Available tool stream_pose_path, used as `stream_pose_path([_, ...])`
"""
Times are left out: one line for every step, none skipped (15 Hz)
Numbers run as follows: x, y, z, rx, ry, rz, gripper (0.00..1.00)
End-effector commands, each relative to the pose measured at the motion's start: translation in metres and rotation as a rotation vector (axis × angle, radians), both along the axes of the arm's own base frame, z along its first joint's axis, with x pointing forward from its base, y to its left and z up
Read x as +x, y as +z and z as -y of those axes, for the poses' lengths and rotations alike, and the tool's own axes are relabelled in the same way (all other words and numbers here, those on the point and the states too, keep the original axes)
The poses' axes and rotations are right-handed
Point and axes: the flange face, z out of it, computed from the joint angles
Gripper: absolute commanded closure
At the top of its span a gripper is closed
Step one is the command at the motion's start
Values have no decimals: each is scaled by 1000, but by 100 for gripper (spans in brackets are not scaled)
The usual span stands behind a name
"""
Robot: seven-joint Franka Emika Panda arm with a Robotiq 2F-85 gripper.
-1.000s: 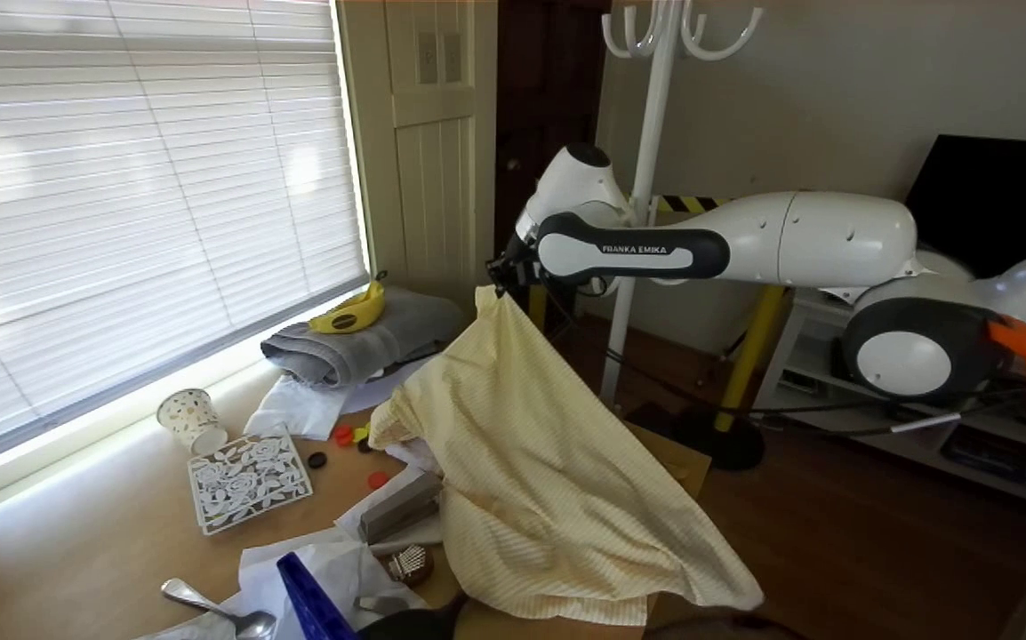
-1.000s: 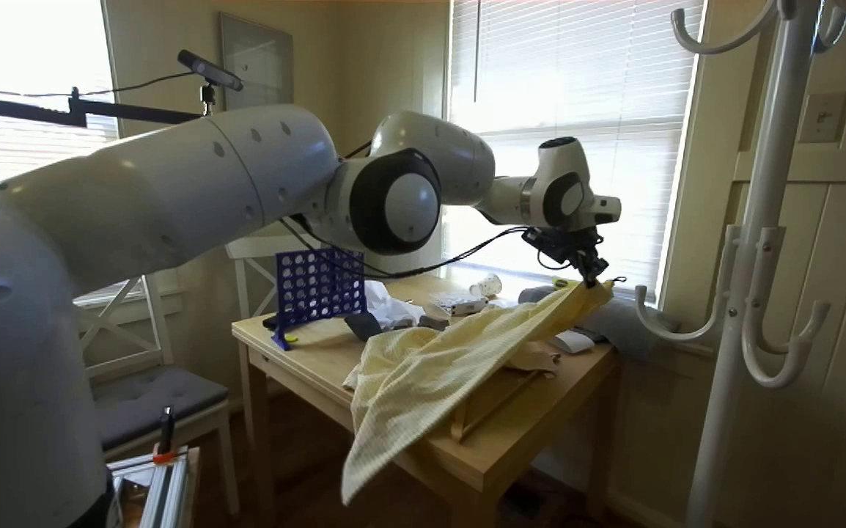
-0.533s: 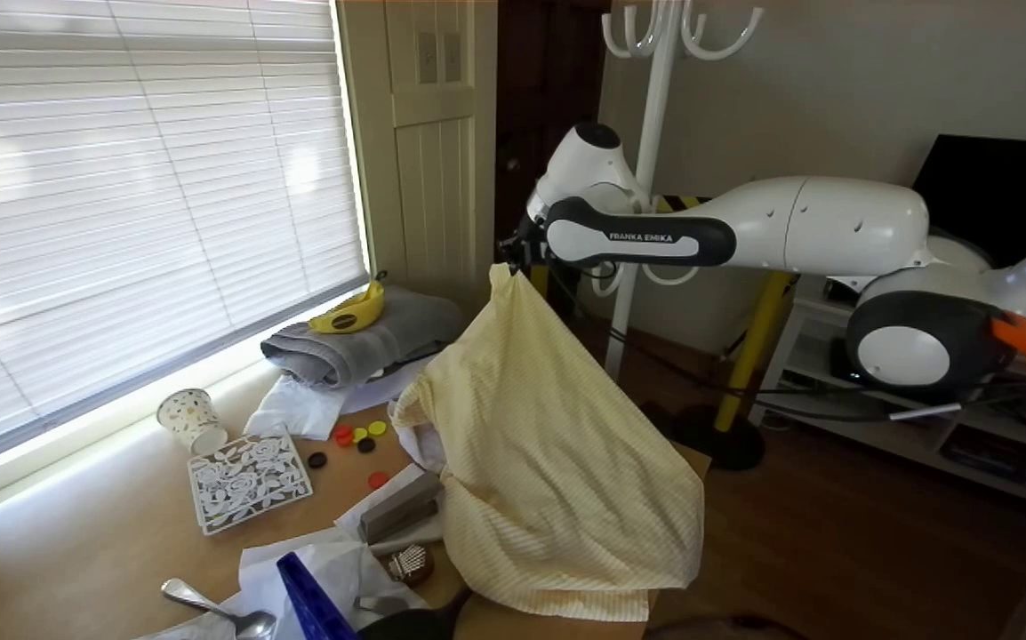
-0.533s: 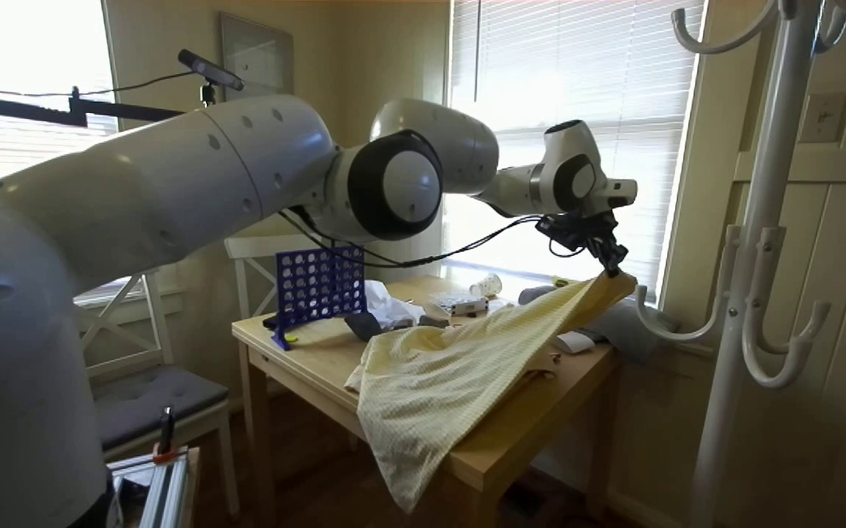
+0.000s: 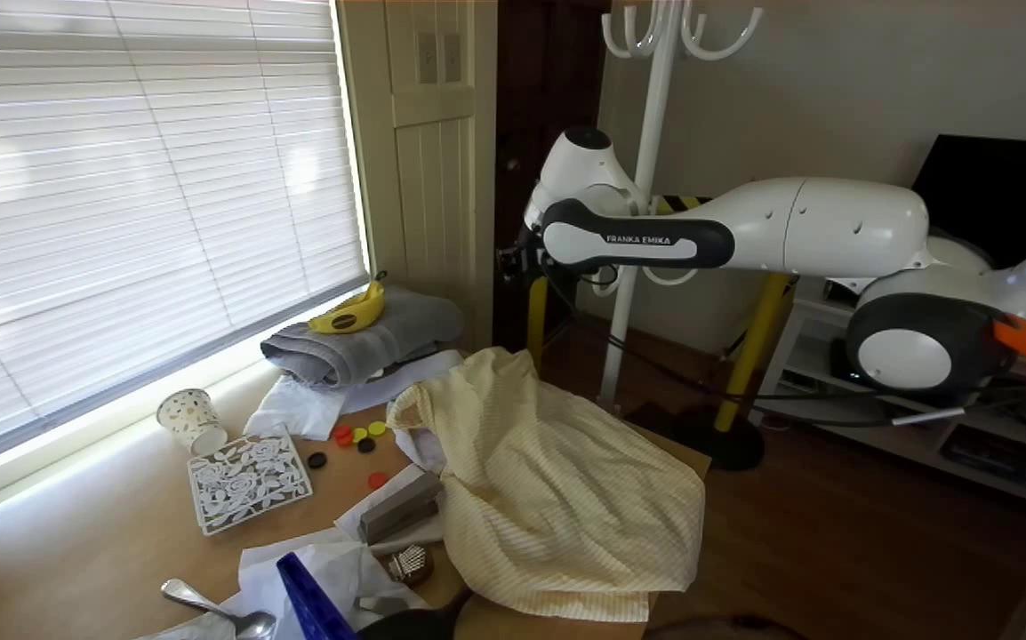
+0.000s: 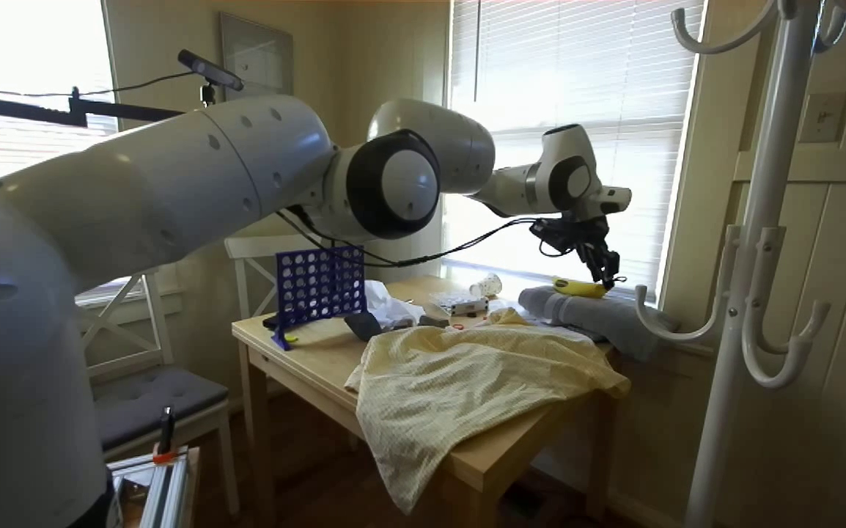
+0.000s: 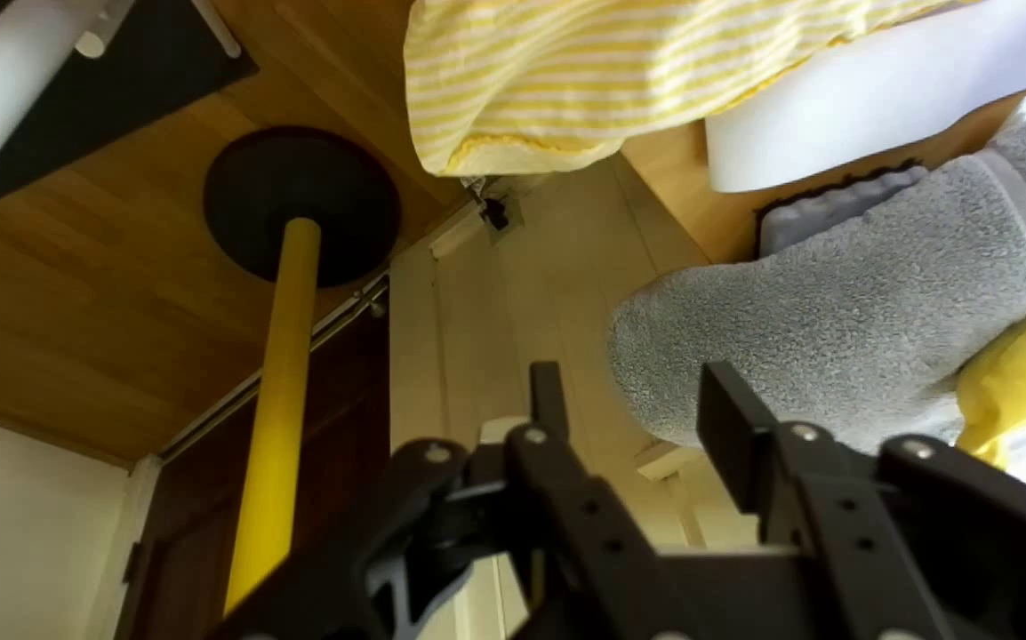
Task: Unfold the towel on the table
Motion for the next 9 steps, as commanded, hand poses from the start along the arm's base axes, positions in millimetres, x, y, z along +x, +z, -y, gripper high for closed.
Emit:
stream_pose_path([-8, 7, -30, 43, 106, -9, 26])
stream_pose_path([-9, 8, -43, 56, 180, 20, 17])
stream_pose_path([-12, 6, -57, 54, 227, 43, 11])
stream_pose_path([-15, 6, -71, 62, 281, 55, 3])
stream_pose_path([-19, 6, -84, 79, 330, 70, 1])
stream_pose_path([-22, 7, -94, 101, 377, 77, 0])
stream_pose_path([-27, 8, -107, 158, 404, 64, 0])
stream_pose_path([-33, 7, -121, 191, 435, 36, 0])
stream_pose_path([-40, 5, -132, 201, 472, 5, 0])
